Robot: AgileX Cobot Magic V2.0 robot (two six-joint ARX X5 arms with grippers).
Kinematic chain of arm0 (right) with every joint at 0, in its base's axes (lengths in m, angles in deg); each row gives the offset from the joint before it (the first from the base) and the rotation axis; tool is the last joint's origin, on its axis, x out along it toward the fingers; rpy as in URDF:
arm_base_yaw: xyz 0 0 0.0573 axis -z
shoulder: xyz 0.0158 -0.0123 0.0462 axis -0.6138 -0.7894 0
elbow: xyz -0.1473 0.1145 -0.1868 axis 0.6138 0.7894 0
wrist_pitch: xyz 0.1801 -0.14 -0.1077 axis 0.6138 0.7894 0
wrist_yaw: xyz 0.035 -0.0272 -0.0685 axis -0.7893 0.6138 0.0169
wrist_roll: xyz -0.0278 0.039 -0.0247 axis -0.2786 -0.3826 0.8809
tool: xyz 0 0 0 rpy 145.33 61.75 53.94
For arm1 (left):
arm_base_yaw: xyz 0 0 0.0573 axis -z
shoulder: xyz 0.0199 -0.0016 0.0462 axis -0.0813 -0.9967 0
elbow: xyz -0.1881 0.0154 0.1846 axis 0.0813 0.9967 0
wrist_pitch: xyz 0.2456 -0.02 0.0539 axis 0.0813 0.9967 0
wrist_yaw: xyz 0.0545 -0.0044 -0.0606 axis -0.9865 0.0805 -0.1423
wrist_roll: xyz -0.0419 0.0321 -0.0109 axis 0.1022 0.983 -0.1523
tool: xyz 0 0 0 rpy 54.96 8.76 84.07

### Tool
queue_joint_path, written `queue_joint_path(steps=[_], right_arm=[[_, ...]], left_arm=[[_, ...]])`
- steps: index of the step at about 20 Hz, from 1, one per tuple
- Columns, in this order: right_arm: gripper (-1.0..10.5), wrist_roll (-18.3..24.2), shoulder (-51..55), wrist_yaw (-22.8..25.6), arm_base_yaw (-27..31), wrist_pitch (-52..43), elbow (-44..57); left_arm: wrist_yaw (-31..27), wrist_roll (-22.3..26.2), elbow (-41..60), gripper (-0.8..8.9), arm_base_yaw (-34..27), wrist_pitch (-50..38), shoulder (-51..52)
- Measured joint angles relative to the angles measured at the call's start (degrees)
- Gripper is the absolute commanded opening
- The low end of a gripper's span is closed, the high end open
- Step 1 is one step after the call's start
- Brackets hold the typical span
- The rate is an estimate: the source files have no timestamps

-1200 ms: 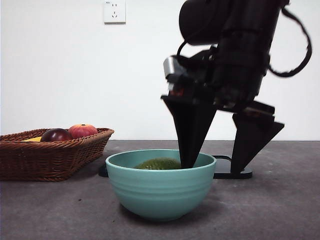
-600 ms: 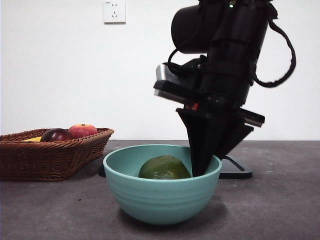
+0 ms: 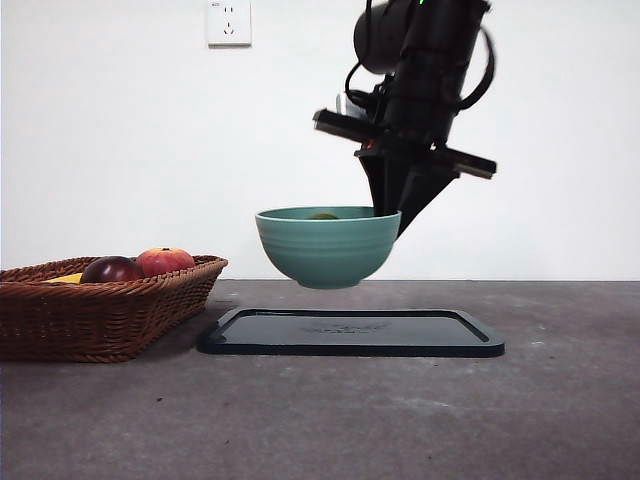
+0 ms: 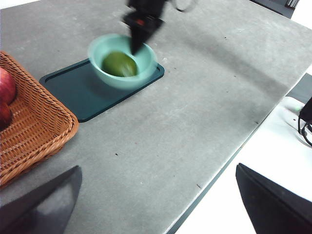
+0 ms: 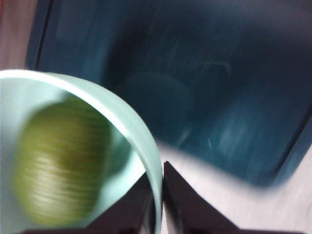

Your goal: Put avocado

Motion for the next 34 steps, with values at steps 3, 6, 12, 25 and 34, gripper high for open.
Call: queue_joint_path(steps=[3, 6, 12, 25, 34], right_arm=[[0.1, 0.00, -8.70, -0.22, 1.64, 0.74, -10.21], [0.1, -0.07, -13.81, -0.20, 3.41, 1.60, -12.24], [2.4, -0.04, -15.19, -0.04, 4.24, 0.98, -12.35], [5.6, 2.40, 6.23, 16.55, 1.22, 14.51, -13.27], [5.6, 2.62, 37.07, 21.09, -4.61, 7.91, 18.67]], left_arm=[[0.00, 0.00, 0.00, 5.03, 0.00, 0.00, 0.00], [0.02, -0.02, 0.00, 5.03, 0.00, 0.02, 0.00], [0.00, 0.00, 0.00, 5.03, 0.00, 0.02, 0.00], [0.00, 0.00, 0.00, 5.03, 0.00, 0.02, 0.00], [0.00, 0.00, 0.00, 5.03, 0.00, 0.02, 0.00]])
